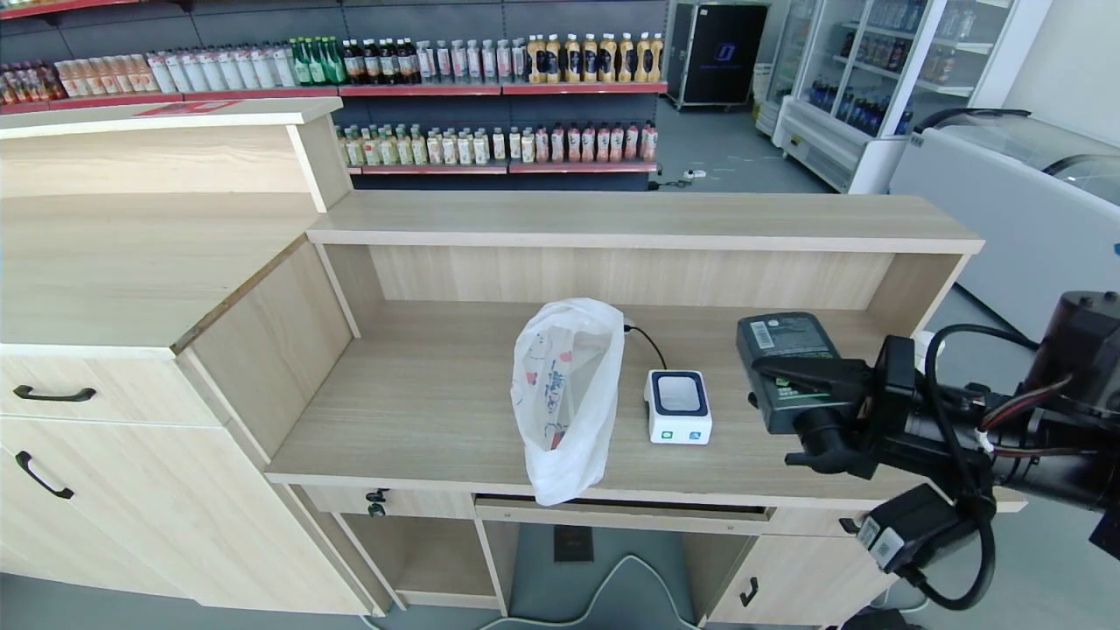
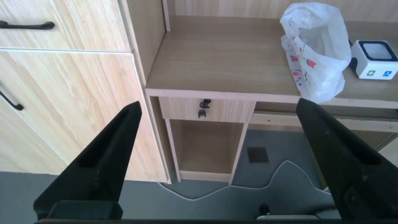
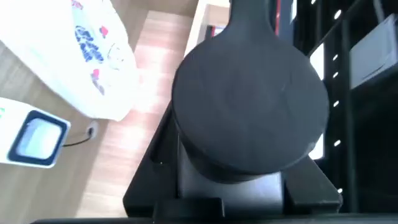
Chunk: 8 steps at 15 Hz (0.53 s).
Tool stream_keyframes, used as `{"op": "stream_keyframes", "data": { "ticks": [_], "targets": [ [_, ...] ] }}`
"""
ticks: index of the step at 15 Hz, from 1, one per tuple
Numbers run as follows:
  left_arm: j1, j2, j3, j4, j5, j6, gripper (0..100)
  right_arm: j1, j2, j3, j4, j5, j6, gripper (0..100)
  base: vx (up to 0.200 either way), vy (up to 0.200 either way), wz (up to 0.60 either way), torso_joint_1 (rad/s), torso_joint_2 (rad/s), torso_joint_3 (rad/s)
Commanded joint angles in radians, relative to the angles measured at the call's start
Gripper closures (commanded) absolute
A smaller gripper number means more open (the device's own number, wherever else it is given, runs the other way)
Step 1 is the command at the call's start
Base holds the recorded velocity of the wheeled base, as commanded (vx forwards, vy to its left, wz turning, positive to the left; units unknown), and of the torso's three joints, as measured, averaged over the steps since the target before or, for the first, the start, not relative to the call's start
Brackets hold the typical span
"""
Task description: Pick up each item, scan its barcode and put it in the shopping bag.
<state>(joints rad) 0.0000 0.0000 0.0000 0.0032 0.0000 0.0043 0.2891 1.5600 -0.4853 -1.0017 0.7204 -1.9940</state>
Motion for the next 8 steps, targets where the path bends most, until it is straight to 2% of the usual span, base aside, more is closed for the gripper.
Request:
{"op": "stream_keyframes", "data": {
  "ticks": [1,3,5,6,8],
  "targets": [
    [0.0,0.0,0.0,0.0,0.0,0.0,0,0.131,-0.014,0.013,-0.002,-0.055,-0.141,100,0.0,0.0,0.0,0.0,0.0,0.0],
    [0.0,0.0,0.0,0.0,0.0,0.0,0,0.186,-0.017,0.007,-0.002,-0.056,-0.239,100,0.0,0.0,0.0,0.0,0.0,0.0],
    [0.0,0.0,0.0,0.0,0.0,0.0,0,0.317,-0.021,0.007,-0.021,-0.039,-0.344,100,0.0,0.0,0.0,0.0,0.0,0.0],
    [0.0,0.0,0.0,0.0,0.0,-0.001,0,0.363,-0.017,0.007,-0.049,-0.013,-0.362,100,0.0,0.0,0.0,0.0,0.0,0.0],
    [0.0,0.0,0.0,0.0,0.0,0.0,0,0.397,-0.023,0.007,-0.13,0.03,-0.371,100,0.0,0.0,0.0,0.0,0.0,0.0]
  ]
}}
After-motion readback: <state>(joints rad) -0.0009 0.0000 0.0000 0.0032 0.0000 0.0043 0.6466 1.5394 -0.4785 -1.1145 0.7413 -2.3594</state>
